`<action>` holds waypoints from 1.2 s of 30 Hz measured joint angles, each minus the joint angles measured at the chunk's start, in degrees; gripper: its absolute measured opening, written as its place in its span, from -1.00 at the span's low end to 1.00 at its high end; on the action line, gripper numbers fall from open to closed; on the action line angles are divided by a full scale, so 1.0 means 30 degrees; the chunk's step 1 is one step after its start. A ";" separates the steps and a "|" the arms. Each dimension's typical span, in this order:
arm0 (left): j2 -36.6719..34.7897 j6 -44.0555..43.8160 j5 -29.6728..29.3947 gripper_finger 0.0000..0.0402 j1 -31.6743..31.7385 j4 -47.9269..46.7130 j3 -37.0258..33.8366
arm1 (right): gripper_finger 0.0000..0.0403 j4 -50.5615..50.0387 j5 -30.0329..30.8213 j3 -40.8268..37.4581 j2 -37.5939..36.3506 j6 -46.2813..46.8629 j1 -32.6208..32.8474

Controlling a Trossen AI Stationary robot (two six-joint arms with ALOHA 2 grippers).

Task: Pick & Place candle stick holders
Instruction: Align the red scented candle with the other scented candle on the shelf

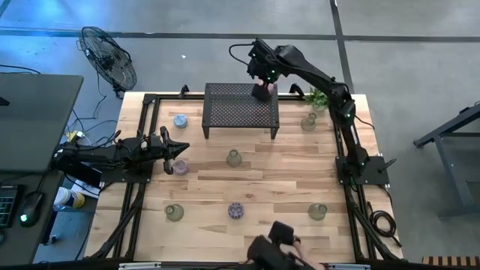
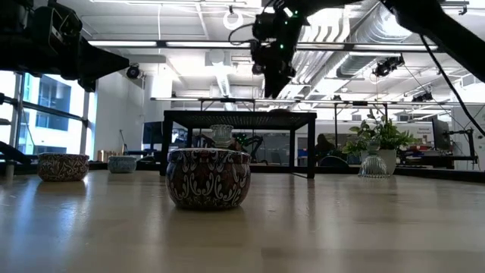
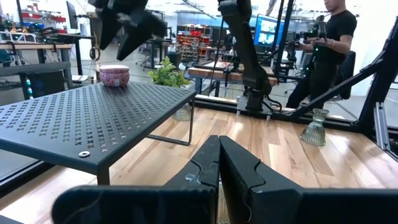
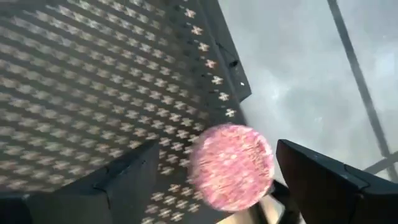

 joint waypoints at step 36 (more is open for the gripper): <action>0.0522 -0.2823 -0.0124 -0.99 -0.0007 -0.0733 0.0192 | -0.98 3.8086 -0.3935 -3.5277 -1.6631 0.6371 0.4000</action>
